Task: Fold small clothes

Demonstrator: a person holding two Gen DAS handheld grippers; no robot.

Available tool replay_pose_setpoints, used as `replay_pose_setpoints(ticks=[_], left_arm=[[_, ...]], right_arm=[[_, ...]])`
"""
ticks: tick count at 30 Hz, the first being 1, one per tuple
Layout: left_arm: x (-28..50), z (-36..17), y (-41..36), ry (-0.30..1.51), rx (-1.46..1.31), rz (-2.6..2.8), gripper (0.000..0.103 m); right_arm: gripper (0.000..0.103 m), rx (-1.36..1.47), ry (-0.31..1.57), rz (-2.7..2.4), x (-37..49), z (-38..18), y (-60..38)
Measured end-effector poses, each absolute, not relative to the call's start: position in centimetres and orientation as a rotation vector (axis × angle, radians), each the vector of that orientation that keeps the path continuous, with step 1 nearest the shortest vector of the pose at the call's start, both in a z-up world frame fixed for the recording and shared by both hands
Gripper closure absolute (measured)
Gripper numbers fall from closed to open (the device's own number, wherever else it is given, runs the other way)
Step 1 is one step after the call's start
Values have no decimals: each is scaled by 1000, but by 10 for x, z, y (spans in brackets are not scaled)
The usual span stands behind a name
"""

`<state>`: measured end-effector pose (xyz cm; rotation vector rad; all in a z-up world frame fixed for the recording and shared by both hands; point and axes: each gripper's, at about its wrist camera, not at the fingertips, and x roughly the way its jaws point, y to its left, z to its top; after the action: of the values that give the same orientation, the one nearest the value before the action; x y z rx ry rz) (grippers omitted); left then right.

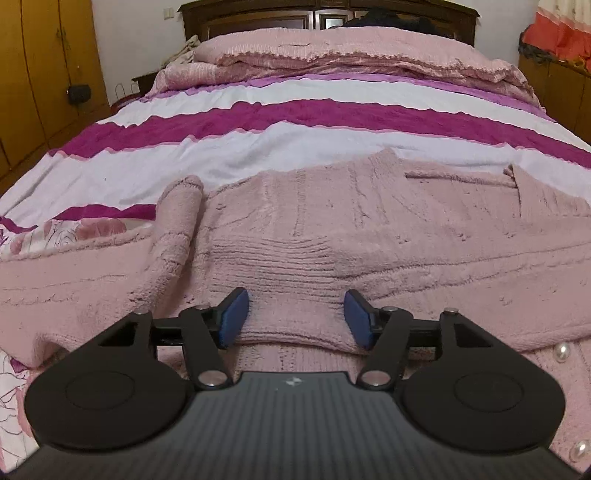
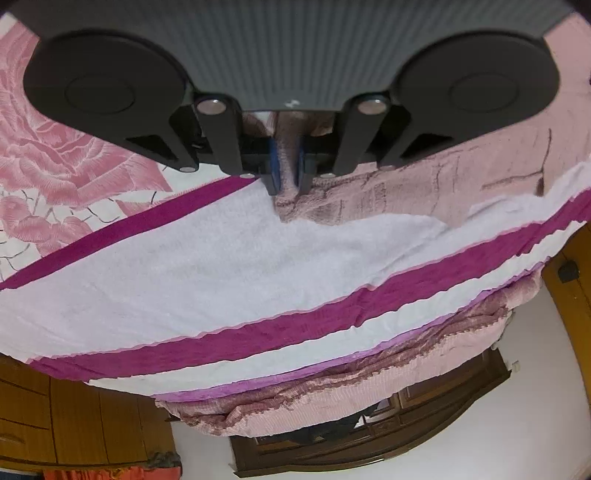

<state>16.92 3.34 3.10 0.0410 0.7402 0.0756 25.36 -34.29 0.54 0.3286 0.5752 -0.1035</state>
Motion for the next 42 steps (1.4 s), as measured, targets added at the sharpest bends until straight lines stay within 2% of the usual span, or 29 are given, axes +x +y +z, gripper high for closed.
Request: replay_pose_setpoints(ticks=[1,2,4,9,13,23,30,38,40,42], left_arm=[[169,33,33,745,46,77,37],[169,35,34,752,48,79,37],[167,41,35,765,36,83,36],[152,64,42,772,0,109,36],[131,90,50,749,3,132,36],[51,131,92,703,-83,207,36],[0,128,128,708,-170,255,35],[-25,108,168,715,-260,341,35],[-23,104,180,703,-295,352,34],[-19,102,192,677,-332,373,28]], right_arm=[[72,375,591,-104,251,9,-346],[54,421,603,-90,247,15,-347],[40,459,581,-26,236,27,-343],[40,438,524,90,194,60,-327],[39,522,541,140,162,67,-320],[38,503,545,207,93,82,-291],[38,485,605,272,54,80,-259],[38,298,638,148,26,46,-232],[38,234,642,91,26,33,-228],[38,187,655,62,28,21,-224]])
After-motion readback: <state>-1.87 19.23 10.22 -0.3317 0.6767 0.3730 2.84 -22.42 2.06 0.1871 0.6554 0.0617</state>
